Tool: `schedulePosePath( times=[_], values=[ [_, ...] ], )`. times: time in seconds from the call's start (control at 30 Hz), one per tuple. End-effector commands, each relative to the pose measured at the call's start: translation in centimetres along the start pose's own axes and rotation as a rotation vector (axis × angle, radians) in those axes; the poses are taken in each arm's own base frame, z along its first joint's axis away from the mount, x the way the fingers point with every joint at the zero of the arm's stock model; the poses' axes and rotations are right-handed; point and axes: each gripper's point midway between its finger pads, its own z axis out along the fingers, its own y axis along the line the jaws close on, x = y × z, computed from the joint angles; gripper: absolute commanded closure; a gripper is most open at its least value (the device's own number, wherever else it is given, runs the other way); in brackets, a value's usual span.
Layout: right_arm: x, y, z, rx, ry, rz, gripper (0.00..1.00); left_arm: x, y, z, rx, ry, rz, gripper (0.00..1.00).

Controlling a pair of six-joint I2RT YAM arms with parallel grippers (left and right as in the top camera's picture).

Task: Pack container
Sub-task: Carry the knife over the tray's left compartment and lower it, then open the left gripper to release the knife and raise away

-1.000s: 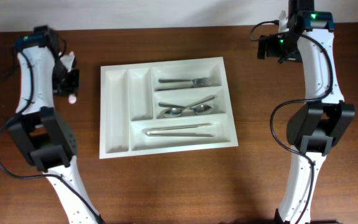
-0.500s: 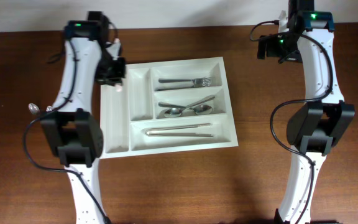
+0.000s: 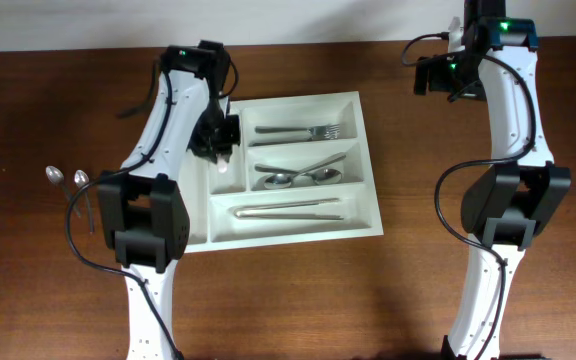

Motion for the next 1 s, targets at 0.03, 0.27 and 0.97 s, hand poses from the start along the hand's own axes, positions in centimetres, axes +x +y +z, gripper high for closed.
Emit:
schedulePosePath(
  times=[0.03,0.27,0.97],
  values=[
    [-0.1,-0.3,-0.2,-0.002,-0.006,0.001,0.01,0.7,0.5,2.0,-0.022,0.041,-0.056,0.98],
    [-0.1,-0.3,-0.2,-0.002,-0.006,0.001,0.01,1.0,0.3,3.0,-0.006,0.061,-0.060,0.98],
    [-0.1,-0.4,-0.2,-0.002,-0.006,0.001,0.01,-4.0,2.0,-2.2,-0.040,-0.170,-0.019,0.38]
  ],
)
